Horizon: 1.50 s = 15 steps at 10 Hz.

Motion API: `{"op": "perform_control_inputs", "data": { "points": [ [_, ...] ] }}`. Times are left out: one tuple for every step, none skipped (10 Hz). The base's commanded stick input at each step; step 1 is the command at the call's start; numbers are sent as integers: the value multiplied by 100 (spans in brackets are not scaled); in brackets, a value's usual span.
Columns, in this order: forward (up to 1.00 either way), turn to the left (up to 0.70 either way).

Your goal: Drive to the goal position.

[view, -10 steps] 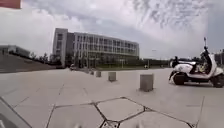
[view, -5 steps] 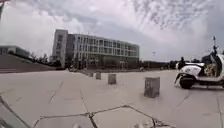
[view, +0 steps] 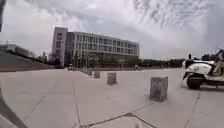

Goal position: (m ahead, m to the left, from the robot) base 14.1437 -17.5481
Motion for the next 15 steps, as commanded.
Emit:
{"op": "perform_control_inputs", "data": {
  "points": [
    [70,0],
    [70,0],
    [70,-1],
    [70,-14],
    [70,-14],
    [70,-14],
    [70,-14],
    [70,-14],
    [70,-14],
    [70,-14],
    [70,-14],
    [70,-14],
    [70,-14],
    [70,-13],
    [70,-14]
  ]
}}
